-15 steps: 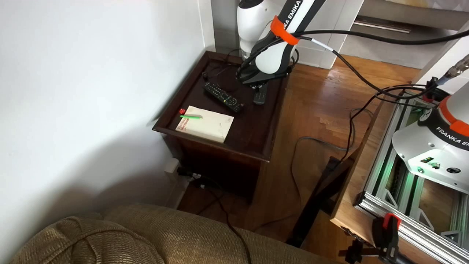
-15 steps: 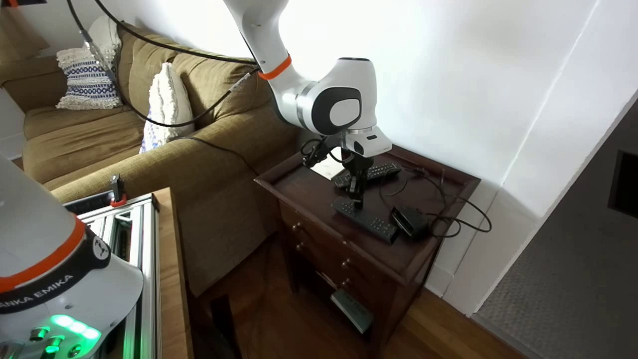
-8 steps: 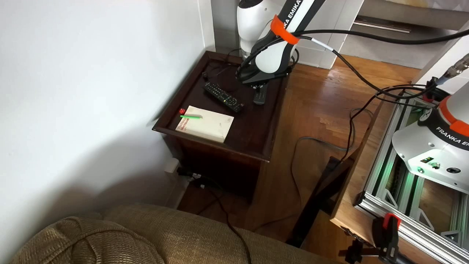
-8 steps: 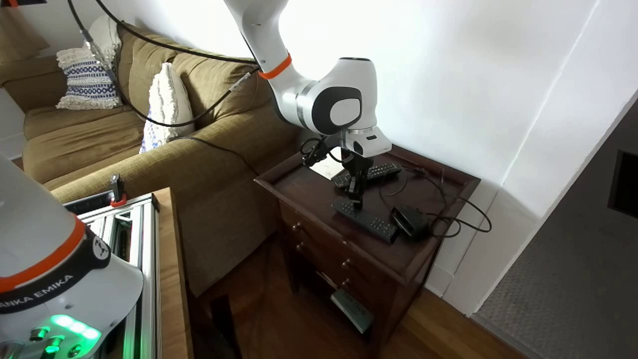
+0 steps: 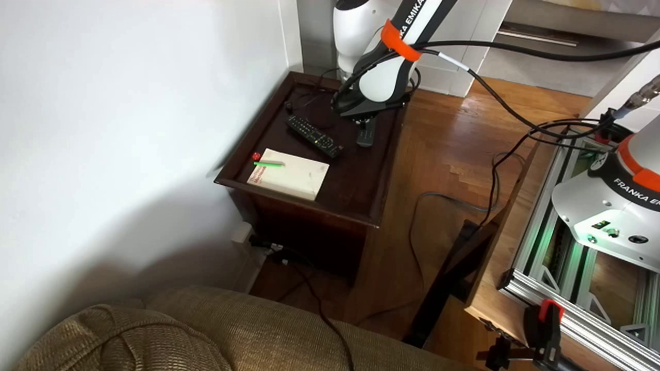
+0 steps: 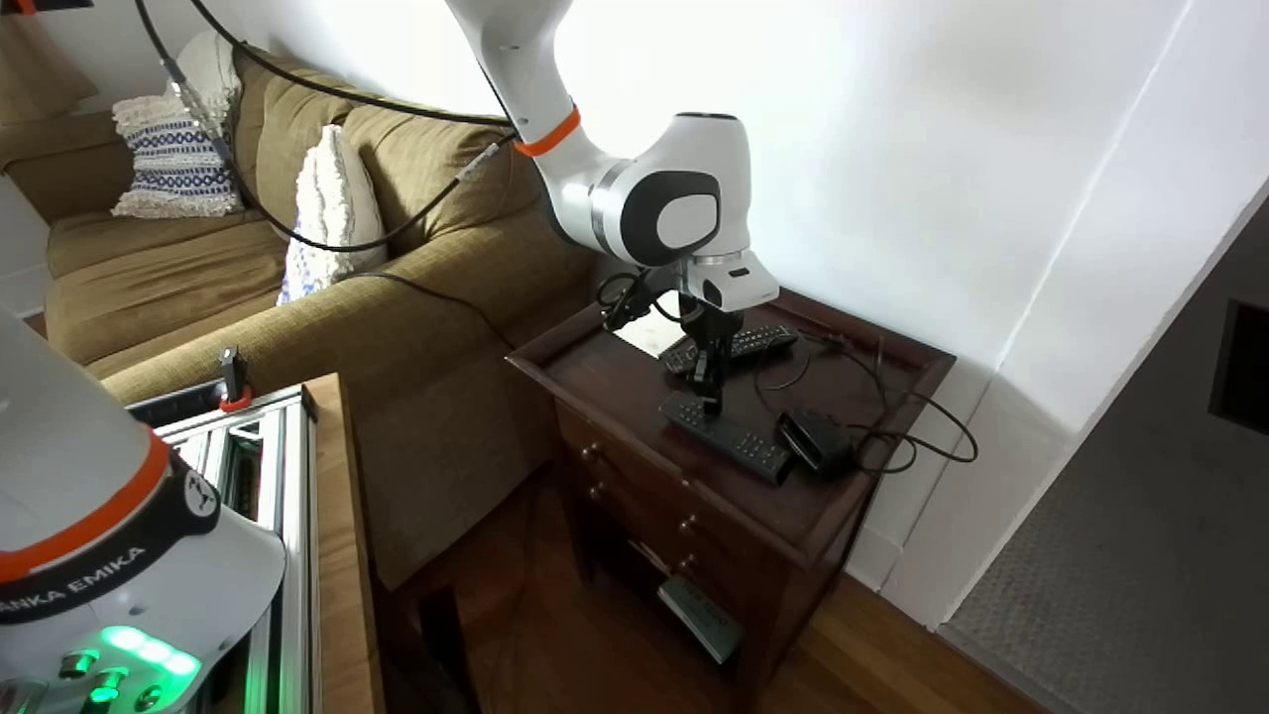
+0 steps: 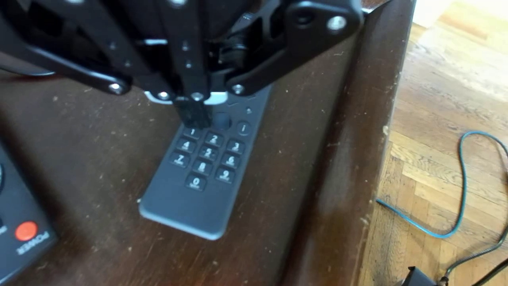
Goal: Press a button on the black remote on the right
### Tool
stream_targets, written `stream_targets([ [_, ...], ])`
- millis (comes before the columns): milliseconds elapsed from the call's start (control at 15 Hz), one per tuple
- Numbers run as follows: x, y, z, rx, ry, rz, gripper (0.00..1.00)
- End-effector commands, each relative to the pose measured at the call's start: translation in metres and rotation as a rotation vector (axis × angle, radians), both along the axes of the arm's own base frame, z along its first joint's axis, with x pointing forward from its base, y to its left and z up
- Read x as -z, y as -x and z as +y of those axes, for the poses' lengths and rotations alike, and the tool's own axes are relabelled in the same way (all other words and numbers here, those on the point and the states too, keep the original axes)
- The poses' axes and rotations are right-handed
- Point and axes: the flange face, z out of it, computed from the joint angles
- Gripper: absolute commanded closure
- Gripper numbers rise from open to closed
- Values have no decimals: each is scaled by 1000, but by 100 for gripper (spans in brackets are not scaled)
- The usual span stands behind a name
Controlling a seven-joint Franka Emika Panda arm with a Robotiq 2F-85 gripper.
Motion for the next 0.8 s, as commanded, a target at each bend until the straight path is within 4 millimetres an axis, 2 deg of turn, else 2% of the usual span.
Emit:
stream_targets([
  [0, -4, 3, 1, 13, 10, 18, 100],
  [733, 0, 2, 7, 23, 20, 16, 100],
])
